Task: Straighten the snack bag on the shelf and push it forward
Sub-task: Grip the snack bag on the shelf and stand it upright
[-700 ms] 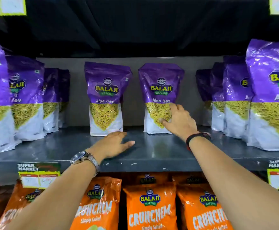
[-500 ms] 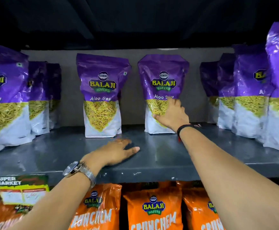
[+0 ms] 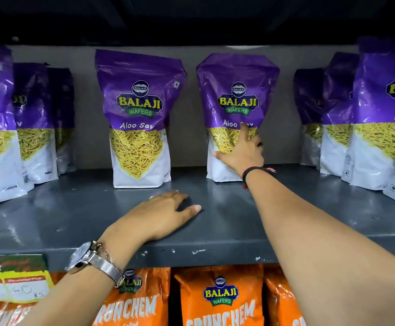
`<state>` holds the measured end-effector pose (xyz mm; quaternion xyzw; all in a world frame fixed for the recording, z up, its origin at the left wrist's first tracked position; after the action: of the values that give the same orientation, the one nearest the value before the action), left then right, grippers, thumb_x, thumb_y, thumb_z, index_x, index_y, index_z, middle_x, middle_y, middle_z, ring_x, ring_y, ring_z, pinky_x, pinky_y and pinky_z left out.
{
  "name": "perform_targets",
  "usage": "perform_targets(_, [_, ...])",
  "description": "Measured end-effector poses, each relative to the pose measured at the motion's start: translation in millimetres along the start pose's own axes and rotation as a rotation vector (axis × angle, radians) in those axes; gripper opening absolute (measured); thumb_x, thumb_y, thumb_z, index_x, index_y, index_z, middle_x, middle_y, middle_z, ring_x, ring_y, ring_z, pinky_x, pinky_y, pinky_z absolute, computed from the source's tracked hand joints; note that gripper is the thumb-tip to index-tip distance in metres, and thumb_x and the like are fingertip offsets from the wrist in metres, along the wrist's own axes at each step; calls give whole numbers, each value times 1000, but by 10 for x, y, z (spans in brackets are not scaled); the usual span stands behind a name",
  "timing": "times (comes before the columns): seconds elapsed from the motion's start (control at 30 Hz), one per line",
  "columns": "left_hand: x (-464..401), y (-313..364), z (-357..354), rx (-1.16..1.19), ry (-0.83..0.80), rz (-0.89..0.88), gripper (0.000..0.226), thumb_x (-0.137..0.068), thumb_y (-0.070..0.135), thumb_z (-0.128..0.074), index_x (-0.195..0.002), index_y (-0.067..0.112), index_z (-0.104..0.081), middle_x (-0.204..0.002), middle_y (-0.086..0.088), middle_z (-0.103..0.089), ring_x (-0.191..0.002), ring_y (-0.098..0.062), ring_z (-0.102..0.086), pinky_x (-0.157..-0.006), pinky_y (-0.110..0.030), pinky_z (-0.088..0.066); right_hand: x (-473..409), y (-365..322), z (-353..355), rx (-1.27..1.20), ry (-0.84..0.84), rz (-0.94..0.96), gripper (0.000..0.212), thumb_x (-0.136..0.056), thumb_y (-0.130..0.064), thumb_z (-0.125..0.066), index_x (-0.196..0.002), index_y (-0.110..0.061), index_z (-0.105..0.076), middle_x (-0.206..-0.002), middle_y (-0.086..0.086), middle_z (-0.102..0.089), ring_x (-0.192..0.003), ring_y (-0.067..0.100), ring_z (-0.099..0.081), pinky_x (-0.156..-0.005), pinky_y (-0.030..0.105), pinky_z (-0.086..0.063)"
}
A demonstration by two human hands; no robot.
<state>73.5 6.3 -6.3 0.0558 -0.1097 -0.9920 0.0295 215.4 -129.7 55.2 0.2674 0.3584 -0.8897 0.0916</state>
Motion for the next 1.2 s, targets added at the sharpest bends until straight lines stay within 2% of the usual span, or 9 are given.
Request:
perform_targets(0.27, [41, 37, 34, 15, 1, 6, 62, -91, 54, -33, -144, 22, -29, -156, 2, -26, -142, -19, -25, -115, -32, -23, 73, -21, 122, 23, 30, 12, 90, -75, -39, -76, -145, -19, -23, -143, 22, -31, -127, 43, -39, -93, 47, -46])
perform_targets(0.5, [69, 49, 45, 31, 0, 22, 62, -91, 54, -34, -144, 22, -30, -155, 1, -26, -141, -20, -26, -115, -33, -23, 219, -40, 263, 20, 12, 19, 89, -73, -40, -77, -142, -17, -25, -141, 22, -33, -124, 44, -42, -97, 46, -44])
perform_targets(0.9, [47, 14, 21, 39, -3, 24, 64, -91, 55, -34, -144, 20, -31, -155, -1, -27, -142, -20, -25, -116, -34, -20, 477, -60, 430, 13, 42, 39, 90, -73, -41, -76, -143, -18, -24, -141, 23, -33, -125, 45, -40, -101, 46, -40])
perform_targets(1.2, [26, 0, 14, 48, -5, 26, 64, -91, 55, -34, -144, 19, -31, -155, -2, -27, -142, -20, -24, -117, -35, -20, 716, -54, 616, 3, 54, 25, 93, -74, -43, -76, -146, -23, -20, -148, 17, -25, -132, 41, -33, -95, 46, -45])
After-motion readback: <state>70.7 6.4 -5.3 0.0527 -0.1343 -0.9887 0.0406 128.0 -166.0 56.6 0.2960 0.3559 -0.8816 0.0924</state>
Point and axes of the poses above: each hand's wrist, its own x-axis away from the middle knuckle, its own z-axis out of the back of the hand, y = z × x, the point moved 5 cm from there along -x, towards the middle knuckle
